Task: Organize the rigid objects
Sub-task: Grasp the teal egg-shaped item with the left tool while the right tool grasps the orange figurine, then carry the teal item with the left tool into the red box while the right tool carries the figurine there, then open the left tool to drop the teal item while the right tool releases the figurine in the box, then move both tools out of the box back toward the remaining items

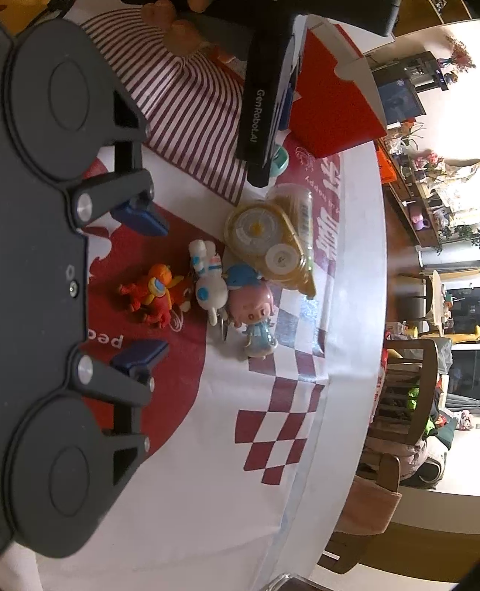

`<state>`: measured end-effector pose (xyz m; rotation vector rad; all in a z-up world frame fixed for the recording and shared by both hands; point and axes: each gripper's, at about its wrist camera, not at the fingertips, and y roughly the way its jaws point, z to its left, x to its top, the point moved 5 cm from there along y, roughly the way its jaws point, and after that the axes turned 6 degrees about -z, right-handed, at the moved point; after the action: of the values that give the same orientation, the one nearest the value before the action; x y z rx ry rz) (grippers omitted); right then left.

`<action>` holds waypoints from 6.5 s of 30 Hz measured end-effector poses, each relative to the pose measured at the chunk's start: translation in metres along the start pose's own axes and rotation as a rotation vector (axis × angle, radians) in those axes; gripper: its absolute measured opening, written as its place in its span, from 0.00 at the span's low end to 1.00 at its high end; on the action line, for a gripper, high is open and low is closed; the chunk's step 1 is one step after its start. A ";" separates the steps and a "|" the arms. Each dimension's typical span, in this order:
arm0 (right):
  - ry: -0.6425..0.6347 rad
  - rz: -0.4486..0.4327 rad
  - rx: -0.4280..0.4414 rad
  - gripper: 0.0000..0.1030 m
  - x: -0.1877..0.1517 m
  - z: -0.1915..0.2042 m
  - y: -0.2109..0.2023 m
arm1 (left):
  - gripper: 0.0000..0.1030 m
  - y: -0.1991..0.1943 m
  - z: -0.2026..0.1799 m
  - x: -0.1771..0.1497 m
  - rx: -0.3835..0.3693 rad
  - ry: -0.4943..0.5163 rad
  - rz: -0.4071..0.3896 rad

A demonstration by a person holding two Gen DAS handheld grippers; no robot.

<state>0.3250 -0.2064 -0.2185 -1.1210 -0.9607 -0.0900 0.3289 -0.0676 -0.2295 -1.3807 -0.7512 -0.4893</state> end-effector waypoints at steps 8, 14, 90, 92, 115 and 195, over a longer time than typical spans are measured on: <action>-0.063 -0.010 -0.040 0.52 -0.002 0.004 0.004 | 0.69 0.011 0.000 0.000 -0.004 0.010 0.009; -0.074 -0.012 -0.086 0.41 -0.003 0.004 0.005 | 0.54 0.011 -0.003 0.001 -0.025 0.021 0.001; -0.090 -0.239 0.048 0.37 0.145 0.255 -0.056 | 0.37 -0.156 0.243 0.070 -0.086 -0.005 -0.079; -0.094 -0.223 0.047 0.37 0.147 0.261 -0.045 | 0.37 -0.146 0.253 0.070 -0.080 -0.004 -0.064; -0.149 0.007 -0.009 0.38 0.122 0.296 0.061 | 0.37 -0.040 0.297 0.050 -0.042 0.021 0.091; 0.025 -0.197 -0.016 1.00 0.065 0.121 -0.093 | 0.79 -0.145 0.083 0.048 -0.164 0.017 -0.084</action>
<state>0.2445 -0.1302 -0.0950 -1.0348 -1.0478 -0.2712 0.2433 -0.0026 -0.0929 -1.4997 -0.7711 -0.6390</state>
